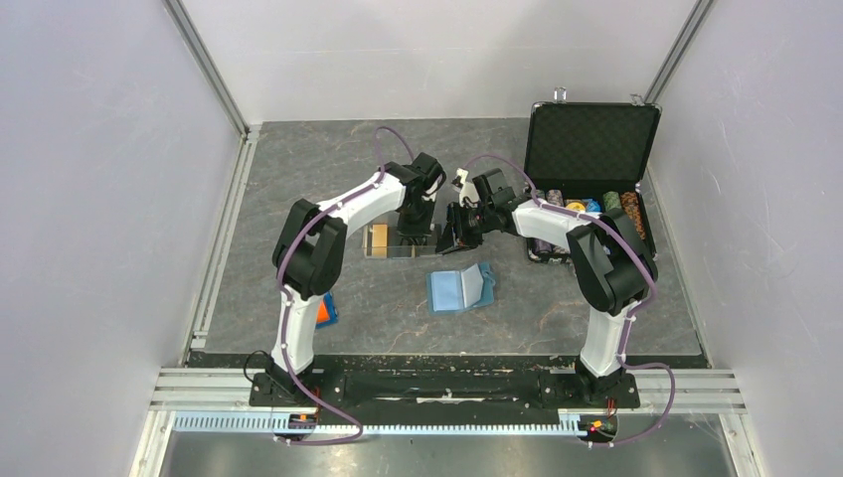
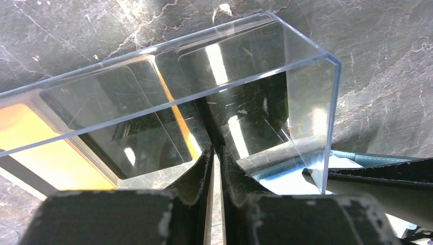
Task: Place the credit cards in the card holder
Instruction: Pick up the credit card from the storage box.
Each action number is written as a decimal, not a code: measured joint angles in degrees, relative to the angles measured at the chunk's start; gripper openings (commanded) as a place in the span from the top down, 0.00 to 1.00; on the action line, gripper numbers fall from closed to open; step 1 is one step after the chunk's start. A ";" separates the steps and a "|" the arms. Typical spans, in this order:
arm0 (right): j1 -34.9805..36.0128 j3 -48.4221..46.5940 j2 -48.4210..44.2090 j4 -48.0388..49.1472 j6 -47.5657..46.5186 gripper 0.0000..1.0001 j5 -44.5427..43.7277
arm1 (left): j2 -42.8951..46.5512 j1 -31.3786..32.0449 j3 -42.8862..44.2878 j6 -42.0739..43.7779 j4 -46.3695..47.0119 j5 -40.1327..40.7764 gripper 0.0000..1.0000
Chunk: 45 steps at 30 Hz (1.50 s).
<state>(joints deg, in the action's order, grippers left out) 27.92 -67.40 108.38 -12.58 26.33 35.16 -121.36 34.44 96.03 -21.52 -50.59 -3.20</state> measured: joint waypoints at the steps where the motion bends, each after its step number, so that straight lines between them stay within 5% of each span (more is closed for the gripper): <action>1: 0.00 0.00 0.00 0.00 0.00 0.72 0.02 | 0.00 0.17 0.17 0.02 -0.31 0.24 0.87; 17: 0.00 0.00 0.00 -0.09 -0.02 0.72 0.02 | 0.24 0.11 1.55 0.02 -1.09 -1.49 0.76; 45: -0.04 0.00 0.00 -0.90 -0.46 0.71 -0.04 | 5.16 -4.35 -8.09 -6.19 16.00 -13.99 0.74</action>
<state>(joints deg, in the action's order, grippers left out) 27.88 -67.40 108.38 -13.47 25.87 35.11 -116.20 30.09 87.94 -27.70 -34.59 -17.19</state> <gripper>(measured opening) 0.285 0.254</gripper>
